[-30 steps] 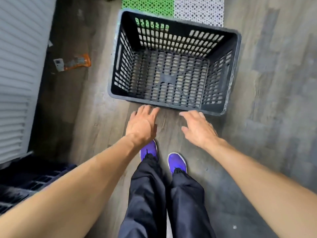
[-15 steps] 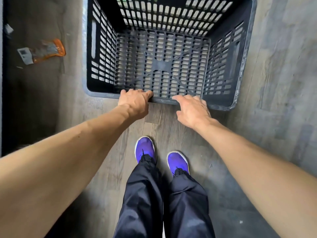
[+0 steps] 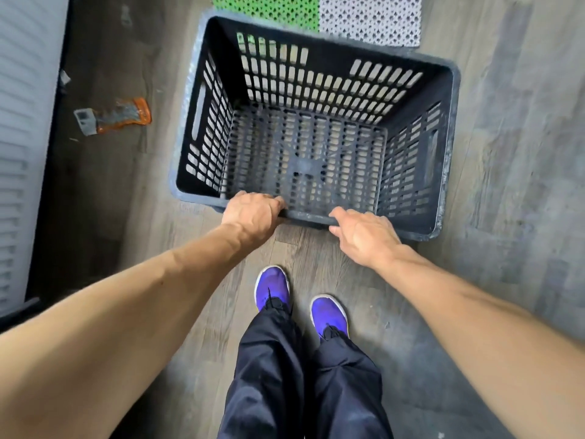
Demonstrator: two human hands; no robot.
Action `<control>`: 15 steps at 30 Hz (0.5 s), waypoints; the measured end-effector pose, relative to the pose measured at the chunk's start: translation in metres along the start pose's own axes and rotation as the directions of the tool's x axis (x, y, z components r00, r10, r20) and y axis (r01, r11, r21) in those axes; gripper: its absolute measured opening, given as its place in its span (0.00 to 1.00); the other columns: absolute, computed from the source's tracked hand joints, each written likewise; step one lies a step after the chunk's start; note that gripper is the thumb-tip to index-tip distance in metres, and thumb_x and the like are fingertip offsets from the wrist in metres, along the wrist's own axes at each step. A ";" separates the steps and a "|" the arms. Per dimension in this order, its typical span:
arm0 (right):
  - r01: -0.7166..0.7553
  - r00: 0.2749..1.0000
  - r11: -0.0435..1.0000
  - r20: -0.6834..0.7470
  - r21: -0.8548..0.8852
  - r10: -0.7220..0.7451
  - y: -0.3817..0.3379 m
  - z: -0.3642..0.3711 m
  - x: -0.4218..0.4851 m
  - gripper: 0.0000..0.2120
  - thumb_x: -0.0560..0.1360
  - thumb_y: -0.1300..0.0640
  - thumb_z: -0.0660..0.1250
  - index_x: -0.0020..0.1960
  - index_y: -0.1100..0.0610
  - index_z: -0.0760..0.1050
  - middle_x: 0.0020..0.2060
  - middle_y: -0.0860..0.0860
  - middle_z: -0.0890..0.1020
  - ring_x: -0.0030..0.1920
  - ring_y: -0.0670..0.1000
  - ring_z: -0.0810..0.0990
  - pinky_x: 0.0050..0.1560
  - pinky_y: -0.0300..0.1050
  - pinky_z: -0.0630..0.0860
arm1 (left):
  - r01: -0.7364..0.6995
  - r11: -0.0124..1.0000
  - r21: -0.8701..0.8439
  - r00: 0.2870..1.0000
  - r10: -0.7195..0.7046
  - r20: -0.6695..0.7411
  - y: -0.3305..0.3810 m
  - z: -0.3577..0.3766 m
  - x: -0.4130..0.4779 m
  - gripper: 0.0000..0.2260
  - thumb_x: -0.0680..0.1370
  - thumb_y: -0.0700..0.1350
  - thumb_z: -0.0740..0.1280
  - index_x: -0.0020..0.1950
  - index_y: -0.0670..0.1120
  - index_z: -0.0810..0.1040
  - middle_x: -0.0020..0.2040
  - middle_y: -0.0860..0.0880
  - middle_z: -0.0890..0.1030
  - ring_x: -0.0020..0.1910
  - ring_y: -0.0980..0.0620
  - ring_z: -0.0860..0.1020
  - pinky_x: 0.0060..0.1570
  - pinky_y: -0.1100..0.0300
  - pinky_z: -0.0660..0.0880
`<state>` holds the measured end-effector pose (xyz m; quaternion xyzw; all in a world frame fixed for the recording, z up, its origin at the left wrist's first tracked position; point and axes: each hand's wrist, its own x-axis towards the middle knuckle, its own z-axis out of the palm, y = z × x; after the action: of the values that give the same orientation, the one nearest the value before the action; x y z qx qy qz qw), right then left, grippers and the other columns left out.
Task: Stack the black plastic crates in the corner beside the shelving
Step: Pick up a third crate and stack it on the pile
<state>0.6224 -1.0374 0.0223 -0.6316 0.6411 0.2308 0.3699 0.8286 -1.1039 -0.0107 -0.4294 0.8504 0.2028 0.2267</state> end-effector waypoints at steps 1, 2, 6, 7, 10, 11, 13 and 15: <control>0.017 1.000 1.000 0.006 -0.016 -0.017 -0.001 -0.004 -0.005 0.15 0.83 0.48 0.52 0.66 0.54 0.66 0.57 0.54 0.79 0.56 0.61 0.78 0.54 0.56 0.70 | 0.013 1.000 0.002 1.000 -0.013 0.000 0.003 -0.004 -0.006 0.08 0.82 0.50 0.57 0.57 0.53 0.74 0.54 0.50 0.83 0.53 0.45 0.81 0.48 0.54 0.67; 0.029 0.999 0.999 0.013 -0.030 -0.029 -0.002 -0.008 -0.010 0.15 0.83 0.48 0.52 0.63 0.55 0.66 0.56 0.53 0.79 0.55 0.60 0.78 0.52 0.55 0.71 | 0.027 1.000 0.006 1.000 -0.027 0.006 0.006 -0.010 -0.013 0.07 0.82 0.49 0.57 0.57 0.53 0.74 0.54 0.50 0.83 0.53 0.45 0.81 0.47 0.55 0.66; 0.015 0.999 0.997 0.046 -0.071 -0.012 -0.003 -0.038 -0.035 0.13 0.83 0.48 0.53 0.60 0.54 0.68 0.56 0.53 0.80 0.57 0.59 0.78 0.45 0.50 0.66 | 0.036 0.999 -0.019 0.997 -0.034 0.063 0.018 -0.043 -0.031 0.07 0.82 0.51 0.59 0.57 0.52 0.73 0.55 0.48 0.83 0.54 0.43 0.80 0.48 0.54 0.70; 0.001 0.999 0.997 0.047 -0.078 0.002 -0.004 -0.049 -0.043 0.12 0.82 0.48 0.53 0.60 0.53 0.69 0.56 0.53 0.80 0.58 0.59 0.78 0.45 0.50 0.66 | 0.041 0.998 -0.042 0.996 -0.038 0.080 0.022 -0.055 -0.035 0.10 0.82 0.54 0.59 0.57 0.52 0.74 0.54 0.47 0.83 0.54 0.43 0.80 0.48 0.54 0.71; -0.030 0.992 0.997 0.121 -0.072 0.038 -0.003 -0.082 -0.063 0.11 0.82 0.47 0.55 0.58 0.50 0.72 0.55 0.53 0.80 0.56 0.58 0.78 0.49 0.50 0.70 | 0.064 0.992 -0.105 0.991 -0.051 0.123 0.034 -0.088 -0.052 0.13 0.81 0.57 0.60 0.59 0.51 0.75 0.54 0.46 0.83 0.55 0.42 0.80 0.44 0.56 0.67; -0.036 0.983 0.997 0.179 -0.069 0.048 -0.003 -0.092 -0.069 0.13 0.81 0.46 0.56 0.60 0.49 0.73 0.57 0.53 0.80 0.58 0.58 0.77 0.52 0.50 0.72 | 0.064 0.991 -0.114 0.991 -0.049 0.128 0.038 -0.096 -0.060 0.13 0.81 0.58 0.60 0.59 0.51 0.75 0.54 0.46 0.83 0.54 0.42 0.80 0.44 0.56 0.67; -0.019 0.959 0.994 0.278 -0.105 0.047 -0.004 -0.108 -0.083 0.24 0.79 0.40 0.60 0.71 0.49 0.69 0.65 0.52 0.76 0.65 0.57 0.75 0.59 0.51 0.72 | 0.064 0.990 -0.128 0.990 -0.047 0.132 0.048 -0.108 -0.081 0.14 0.80 0.59 0.61 0.57 0.51 0.75 0.52 0.46 0.83 0.53 0.42 0.80 0.44 0.56 0.68; 0.006 0.945 0.987 0.324 -0.161 0.047 -0.007 -0.113 -0.102 0.34 0.74 0.35 0.64 0.75 0.49 0.65 0.67 0.51 0.76 0.66 0.57 0.74 0.59 0.51 0.72 | 0.071 0.987 -0.141 0.990 -0.052 0.133 0.061 -0.111 -0.106 0.15 0.80 0.60 0.60 0.57 0.51 0.74 0.51 0.47 0.83 0.50 0.43 0.81 0.42 0.56 0.70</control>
<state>0.6013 -1.0585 0.1716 -0.6055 0.5569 0.3867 0.4167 0.8110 -1.0626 0.1479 -0.4568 0.8031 0.2846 0.2556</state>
